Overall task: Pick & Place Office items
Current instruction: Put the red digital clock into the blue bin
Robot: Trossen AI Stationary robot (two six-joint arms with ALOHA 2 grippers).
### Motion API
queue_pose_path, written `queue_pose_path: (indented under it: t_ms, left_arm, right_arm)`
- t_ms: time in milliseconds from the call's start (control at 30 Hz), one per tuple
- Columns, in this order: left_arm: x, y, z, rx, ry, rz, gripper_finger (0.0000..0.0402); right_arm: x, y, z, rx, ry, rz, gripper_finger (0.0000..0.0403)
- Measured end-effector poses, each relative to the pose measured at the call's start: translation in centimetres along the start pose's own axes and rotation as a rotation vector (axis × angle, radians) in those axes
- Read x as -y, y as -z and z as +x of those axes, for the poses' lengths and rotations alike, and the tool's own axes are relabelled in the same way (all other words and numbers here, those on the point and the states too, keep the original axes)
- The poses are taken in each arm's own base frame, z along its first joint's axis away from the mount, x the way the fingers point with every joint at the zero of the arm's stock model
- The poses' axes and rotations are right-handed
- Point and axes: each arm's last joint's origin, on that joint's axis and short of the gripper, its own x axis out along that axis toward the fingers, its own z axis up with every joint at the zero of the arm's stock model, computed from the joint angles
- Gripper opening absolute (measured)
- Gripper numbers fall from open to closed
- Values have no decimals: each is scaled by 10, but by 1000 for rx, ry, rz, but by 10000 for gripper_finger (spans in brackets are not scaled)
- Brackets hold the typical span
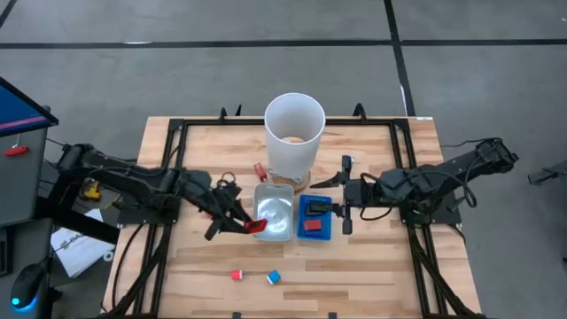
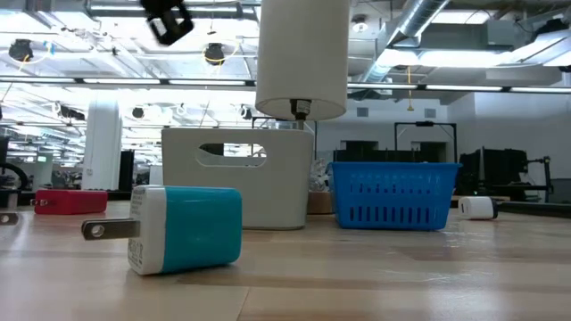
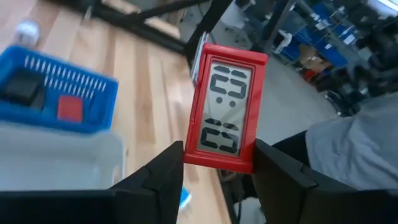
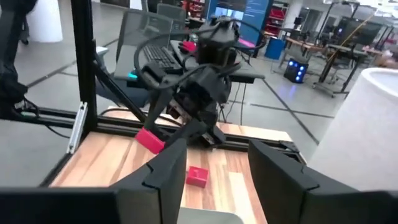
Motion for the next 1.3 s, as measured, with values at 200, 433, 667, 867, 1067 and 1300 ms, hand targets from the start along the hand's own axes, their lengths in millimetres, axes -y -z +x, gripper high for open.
queue_pose_path:
  t_ms: [200,433,667,867,1067,1300]
  left_arm:
    - [2,-36,17,35,37,42,161]
    - [0,-66,41,56,65,51,159]
    - [-1,-80,54,62,66,54,163]
    - [-4,-91,54,90,57,50,159]
    - [-6,-95,53,107,60,27,162]
    - [-5,-95,53,100,77,17,160]
  right_arm:
    - [-6,5,9,-17,-17,-36,165]
    - [-13,5,23,39,-10,-49,199]
    - [-22,3,17,51,-49,-51,229]
    - [-35,3,10,43,-126,-67,230]
    - [-37,6,9,17,-134,-93,230]
    - [-28,6,14,17,-97,-120,230]
